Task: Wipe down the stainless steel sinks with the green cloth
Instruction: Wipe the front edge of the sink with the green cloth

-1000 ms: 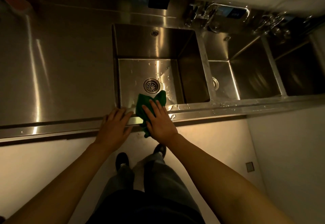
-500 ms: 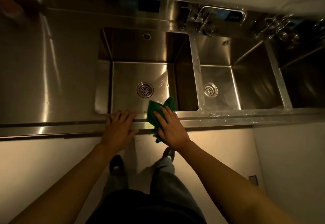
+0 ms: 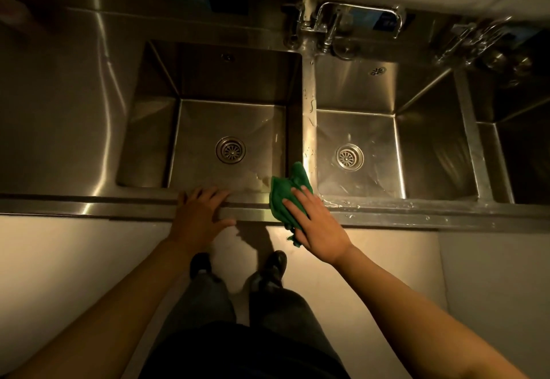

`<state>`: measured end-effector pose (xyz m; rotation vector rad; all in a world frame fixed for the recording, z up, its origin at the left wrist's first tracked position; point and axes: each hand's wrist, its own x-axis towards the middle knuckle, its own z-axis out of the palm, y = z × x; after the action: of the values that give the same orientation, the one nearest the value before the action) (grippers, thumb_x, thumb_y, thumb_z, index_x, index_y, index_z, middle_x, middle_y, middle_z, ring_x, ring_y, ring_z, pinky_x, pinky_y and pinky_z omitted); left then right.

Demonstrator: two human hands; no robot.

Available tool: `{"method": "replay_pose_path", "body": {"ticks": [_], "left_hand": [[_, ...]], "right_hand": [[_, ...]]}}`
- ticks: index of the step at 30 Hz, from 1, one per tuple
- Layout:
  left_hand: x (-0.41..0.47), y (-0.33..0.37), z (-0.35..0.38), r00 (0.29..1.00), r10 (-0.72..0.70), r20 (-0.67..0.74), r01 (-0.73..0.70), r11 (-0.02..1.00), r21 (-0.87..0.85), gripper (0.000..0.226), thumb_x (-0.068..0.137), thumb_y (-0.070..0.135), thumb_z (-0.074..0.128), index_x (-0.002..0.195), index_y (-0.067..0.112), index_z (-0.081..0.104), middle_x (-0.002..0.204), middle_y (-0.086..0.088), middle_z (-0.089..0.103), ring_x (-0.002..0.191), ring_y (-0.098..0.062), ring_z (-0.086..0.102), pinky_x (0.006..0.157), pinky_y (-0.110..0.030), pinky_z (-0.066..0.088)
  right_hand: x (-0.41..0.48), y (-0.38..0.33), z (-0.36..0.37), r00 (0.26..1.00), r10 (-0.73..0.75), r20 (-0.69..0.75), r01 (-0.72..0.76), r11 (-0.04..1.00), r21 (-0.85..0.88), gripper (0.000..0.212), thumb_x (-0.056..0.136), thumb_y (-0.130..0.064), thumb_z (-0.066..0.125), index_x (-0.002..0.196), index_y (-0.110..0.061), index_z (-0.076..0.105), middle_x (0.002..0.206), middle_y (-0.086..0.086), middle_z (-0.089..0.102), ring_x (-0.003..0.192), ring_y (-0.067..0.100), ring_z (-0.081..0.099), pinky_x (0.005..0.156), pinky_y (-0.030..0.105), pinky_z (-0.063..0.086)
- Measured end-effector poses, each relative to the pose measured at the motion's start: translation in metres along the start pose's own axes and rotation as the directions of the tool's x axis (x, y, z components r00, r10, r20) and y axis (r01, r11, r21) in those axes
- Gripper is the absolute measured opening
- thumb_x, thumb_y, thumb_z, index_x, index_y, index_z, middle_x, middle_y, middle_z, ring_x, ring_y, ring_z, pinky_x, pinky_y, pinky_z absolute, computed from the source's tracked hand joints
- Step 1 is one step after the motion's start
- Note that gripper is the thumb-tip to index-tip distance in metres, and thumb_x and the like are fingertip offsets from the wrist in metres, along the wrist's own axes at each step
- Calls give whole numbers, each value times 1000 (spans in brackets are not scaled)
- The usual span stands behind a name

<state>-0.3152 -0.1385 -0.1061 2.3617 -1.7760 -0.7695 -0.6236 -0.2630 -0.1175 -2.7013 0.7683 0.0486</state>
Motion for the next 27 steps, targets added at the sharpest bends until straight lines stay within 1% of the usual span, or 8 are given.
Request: {"method": "replay_pose_path", "body": {"ticks": [6,12,15,17,20,22,25,27], "left_hand": [[1,4,-6,999,-37,22,38,999,-5,84,80,64,77,152,34,47,154,3,50,145,-30,37,121,-58,24],[-2,-2,-2,999,-24,-27,22,996,-87,87,77,61,81,151,27,50,152,1,54,141,-31,42,120,-56,26],[-3,-8,0,995,29,-91,-40,992,-122,84,75,57,85,146,22,57,146,-1,60,134,-32,48,117,-56,27],[-1,-15,-2,995,68,-76,-76,991,-113,82,77,57,83,146,22,56,145,-1,59,134,-32,49,116,-57,29],[6,-29,-9,994,102,36,-96,987,-130,83,83,60,75,154,30,45,156,5,49,143,-26,40,122,-55,21],[9,-44,-14,989,133,67,-118,975,-189,80,85,56,76,155,32,44,158,4,48,145,-24,39,125,-53,18],[9,-70,-21,984,158,84,-135,964,-227,76,86,58,75,153,40,44,154,7,51,143,-22,41,124,-48,21],[8,-84,-24,986,145,87,-122,966,-228,77,84,64,73,152,42,43,153,8,50,141,-22,40,121,-42,24]], "right_hand": [[-9,4,9,995,53,-84,-51,998,30,69,97,-34,50,160,-19,25,167,13,17,157,31,4,127,46,10],[-2,-29,18,962,251,-111,-248,968,45,75,93,-34,51,161,-23,20,168,10,11,157,31,-2,126,51,10],[18,-60,24,933,338,-125,-331,941,77,73,93,-35,50,160,-20,25,168,10,12,157,32,-3,126,52,8],[36,-82,28,937,327,-121,-318,944,94,72,92,-35,52,159,-19,29,168,12,15,157,33,-1,126,53,9],[62,-111,33,955,286,-83,-277,956,100,73,92,-37,51,159,-20,28,168,12,15,157,32,-2,125,55,13],[75,-126,36,964,261,-49,-256,962,98,72,93,-39,50,159,-21,27,167,12,16,157,32,-2,124,56,17],[86,-133,34,980,200,-7,-199,976,88,69,96,-40,52,158,-20,30,166,13,21,156,34,4,122,57,22],[86,-128,29,989,149,17,-150,987,51,66,99,-39,50,159,-20,29,166,13,20,156,35,4,123,56,21]]}}
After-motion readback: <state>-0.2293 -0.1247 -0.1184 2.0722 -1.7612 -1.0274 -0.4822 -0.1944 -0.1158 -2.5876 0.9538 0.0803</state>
